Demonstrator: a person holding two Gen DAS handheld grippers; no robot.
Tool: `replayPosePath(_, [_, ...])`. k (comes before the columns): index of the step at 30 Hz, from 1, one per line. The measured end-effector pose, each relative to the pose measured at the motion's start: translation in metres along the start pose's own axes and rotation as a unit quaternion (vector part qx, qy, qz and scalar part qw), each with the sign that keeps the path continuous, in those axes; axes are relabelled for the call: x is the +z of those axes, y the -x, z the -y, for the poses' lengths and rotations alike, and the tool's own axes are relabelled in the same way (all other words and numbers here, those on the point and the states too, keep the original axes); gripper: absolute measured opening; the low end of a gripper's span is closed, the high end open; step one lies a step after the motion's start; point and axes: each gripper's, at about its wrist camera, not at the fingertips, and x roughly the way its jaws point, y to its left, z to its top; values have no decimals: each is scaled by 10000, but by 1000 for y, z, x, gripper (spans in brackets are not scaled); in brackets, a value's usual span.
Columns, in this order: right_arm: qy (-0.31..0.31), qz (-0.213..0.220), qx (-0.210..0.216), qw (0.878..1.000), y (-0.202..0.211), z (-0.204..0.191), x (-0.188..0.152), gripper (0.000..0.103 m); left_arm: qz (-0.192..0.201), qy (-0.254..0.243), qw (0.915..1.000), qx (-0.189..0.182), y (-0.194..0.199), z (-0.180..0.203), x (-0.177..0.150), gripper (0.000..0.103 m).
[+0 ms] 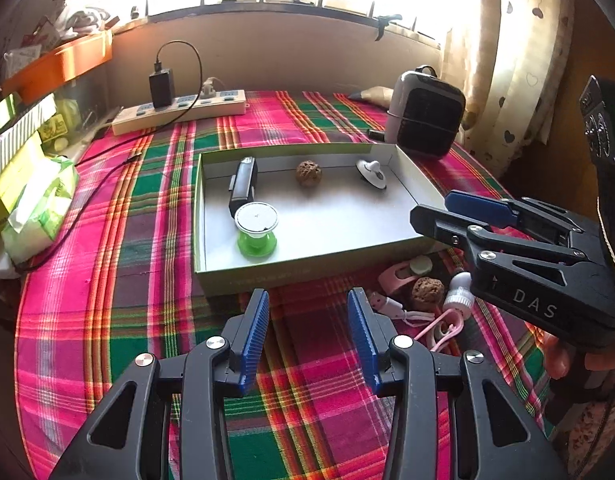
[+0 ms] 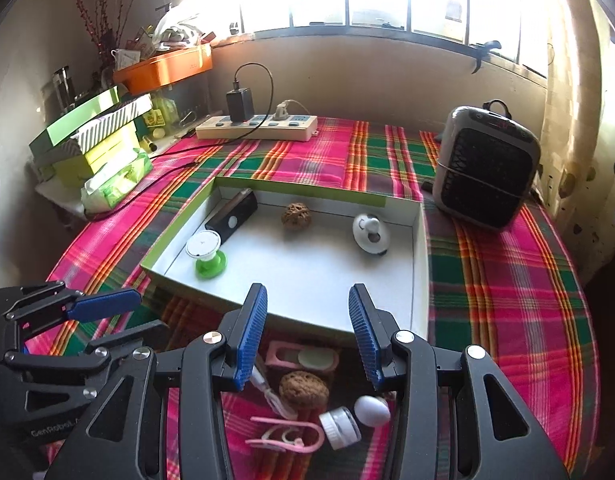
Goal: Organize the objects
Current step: 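Lift both tools away and move toward the pink clip and white brush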
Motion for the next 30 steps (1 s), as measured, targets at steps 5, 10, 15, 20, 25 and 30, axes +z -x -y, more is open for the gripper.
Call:
replayPosePath(5, [-168, 64, -151, 9997, 16, 15, -19, 44, -9, -75, 9997, -244, -1, 9, -8, 39])
replayPosePath(10, [-340, 82, -307, 9989, 24, 30, -35, 44, -33, -245, 9987, -444, -4, 21, -14, 39])
replayPosePath(15, [-480, 53, -407, 9980, 29, 42, -49, 44, -75, -398, 9967, -701, -8, 36, -18, 40])
replayPosePath(20, [-639, 27, -459, 9969, 32, 53, -60, 44, -85, -698, 9931, -937, -12, 54, -22, 40])
replayPosePath(25, [-774, -9, -465, 9959, 32, 60, -66, 44, -162, -984, 9889, -1104, -20, 71, -24, 41])
replayPosePath(30, [-852, -27, -491, 9952, 32, 66, -69, 44, -176, -1152, 9870, -1106, -26, 80, -24, 41])
